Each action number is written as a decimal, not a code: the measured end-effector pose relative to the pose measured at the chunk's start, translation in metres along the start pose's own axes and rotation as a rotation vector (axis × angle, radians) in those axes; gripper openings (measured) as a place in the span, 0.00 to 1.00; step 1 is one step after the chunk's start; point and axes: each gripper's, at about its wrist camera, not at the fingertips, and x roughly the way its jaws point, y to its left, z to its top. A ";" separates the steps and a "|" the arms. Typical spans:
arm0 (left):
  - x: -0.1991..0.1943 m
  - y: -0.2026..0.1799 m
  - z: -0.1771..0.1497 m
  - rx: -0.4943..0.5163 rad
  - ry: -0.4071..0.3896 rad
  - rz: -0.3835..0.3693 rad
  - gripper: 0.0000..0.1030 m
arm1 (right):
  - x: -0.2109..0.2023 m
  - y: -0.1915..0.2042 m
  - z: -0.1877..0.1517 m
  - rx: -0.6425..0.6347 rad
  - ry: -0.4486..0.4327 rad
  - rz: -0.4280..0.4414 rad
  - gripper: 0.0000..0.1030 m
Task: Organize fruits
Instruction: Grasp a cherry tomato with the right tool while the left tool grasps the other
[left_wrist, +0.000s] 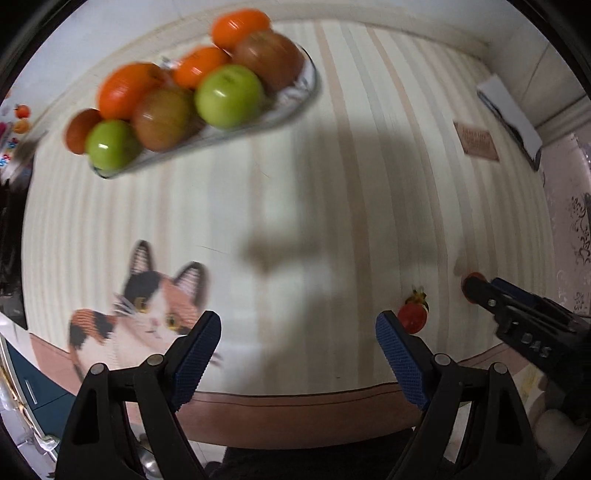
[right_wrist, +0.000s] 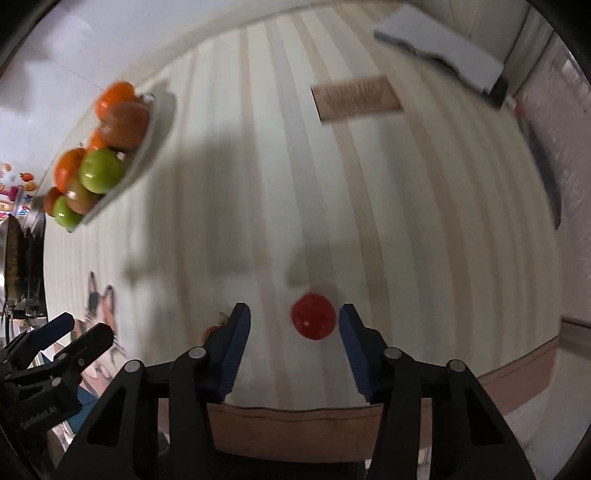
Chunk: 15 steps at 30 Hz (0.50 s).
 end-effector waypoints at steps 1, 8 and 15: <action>0.004 -0.003 0.000 0.005 0.010 -0.005 0.83 | 0.006 -0.001 0.000 0.002 0.007 -0.001 0.42; 0.016 -0.032 -0.001 0.056 0.034 -0.045 0.81 | 0.002 -0.005 -0.002 -0.025 -0.056 -0.030 0.31; 0.024 -0.071 -0.002 0.129 0.060 -0.102 0.77 | -0.021 -0.036 0.000 0.038 -0.084 -0.041 0.31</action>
